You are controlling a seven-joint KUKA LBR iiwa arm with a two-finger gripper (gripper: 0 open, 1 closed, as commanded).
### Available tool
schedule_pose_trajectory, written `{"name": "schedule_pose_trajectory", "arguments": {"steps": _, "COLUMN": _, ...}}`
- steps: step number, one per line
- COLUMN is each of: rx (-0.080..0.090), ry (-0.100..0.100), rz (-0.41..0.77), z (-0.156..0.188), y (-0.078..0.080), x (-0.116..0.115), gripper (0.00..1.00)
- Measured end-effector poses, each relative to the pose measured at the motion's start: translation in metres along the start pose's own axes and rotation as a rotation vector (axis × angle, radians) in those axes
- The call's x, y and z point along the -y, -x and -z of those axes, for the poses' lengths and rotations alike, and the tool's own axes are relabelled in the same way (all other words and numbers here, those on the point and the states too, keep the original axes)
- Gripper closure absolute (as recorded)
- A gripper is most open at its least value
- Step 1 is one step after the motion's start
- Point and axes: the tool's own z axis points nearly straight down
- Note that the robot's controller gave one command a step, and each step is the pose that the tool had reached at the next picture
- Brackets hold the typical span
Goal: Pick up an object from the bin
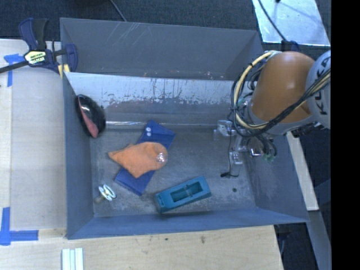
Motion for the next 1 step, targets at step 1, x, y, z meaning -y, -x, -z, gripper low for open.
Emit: {"name": "schedule_pose_trajectory", "arguments": {"steps": 1, "rx": 0.008, "ry": -0.001, "rz": 0.001, "z": 0.0047, "y": 0.0016, "x": -0.0001, "gripper": 0.0}}
